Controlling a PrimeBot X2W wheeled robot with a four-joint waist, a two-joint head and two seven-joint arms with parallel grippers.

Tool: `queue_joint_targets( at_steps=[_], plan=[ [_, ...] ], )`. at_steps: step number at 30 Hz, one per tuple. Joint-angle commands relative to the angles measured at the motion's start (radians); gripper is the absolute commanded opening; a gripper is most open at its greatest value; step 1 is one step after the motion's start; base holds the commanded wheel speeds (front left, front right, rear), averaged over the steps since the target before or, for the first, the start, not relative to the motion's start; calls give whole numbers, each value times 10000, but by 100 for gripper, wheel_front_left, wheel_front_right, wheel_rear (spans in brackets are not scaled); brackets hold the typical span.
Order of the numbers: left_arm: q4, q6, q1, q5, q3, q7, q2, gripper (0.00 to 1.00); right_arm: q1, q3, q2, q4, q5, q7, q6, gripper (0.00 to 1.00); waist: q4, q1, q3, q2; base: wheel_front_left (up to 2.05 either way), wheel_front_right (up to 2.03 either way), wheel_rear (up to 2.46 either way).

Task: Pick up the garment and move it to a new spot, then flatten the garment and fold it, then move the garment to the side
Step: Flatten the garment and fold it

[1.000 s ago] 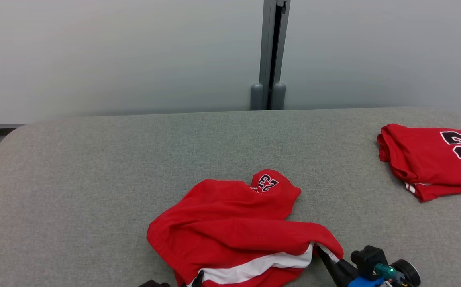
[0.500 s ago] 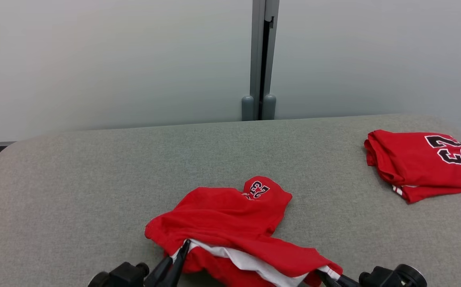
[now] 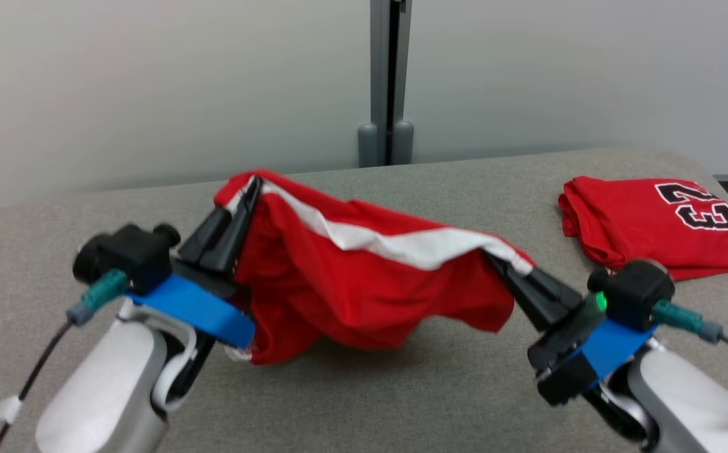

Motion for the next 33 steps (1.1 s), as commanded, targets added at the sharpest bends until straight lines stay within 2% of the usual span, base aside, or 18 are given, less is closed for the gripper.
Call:
queue_joint_targets(
  at_steps=[1,5,7,10,16,20,25,30,33],
  plan=[
    [109,-10,-650,-48,-36,113,51,0,-668,-93,99,144,64,-52,2,0,-13,-1,175,0,0,0,0],
    [689,-10,-2787,-534,-147,294,51,0,-2674,-56,544,856,313,51,2,0,-164,-1,1021,0,0,0,0],
    [1152,-10,-3884,-611,-359,352,162,0,-3867,71,788,1420,555,151,2,0,-283,-1,1435,0,0,0,0],
    [1870,-10,-5614,-1014,-682,312,36,0,-5597,15,1158,2529,1252,250,2,0,-357,-1,2023,0,0,0,0],
    [3491,-11,-8467,-1712,-1221,-159,-484,0,-8618,51,1412,4728,2031,-86,3,0,-176,-1,2912,0,0,0,0],
    [4267,-9,-9835,-1977,-1801,-470,-548,0,-9975,299,1519,5789,2276,-340,2,0,-131,-1,3303,0,0,0,0],
    [4906,-11,-10098,-2450,-2462,-770,-435,0,-10325,969,1725,6615,2777,-496,3,0,-88,-1,3551,0,0,0,0],
    [4880,-11,-9007,-2662,-2978,-837,-288,0,-9445,1875,1692,6794,3172,-615,2,0,-42,-1,3550,0,0,0,0],
    [4482,-10,-7821,-2600,-2686,-834,-163,0,-8711,2501,1575,6566,3311,-653,3,0,-28,-1,3466,0,0,0,0]
  ],
)
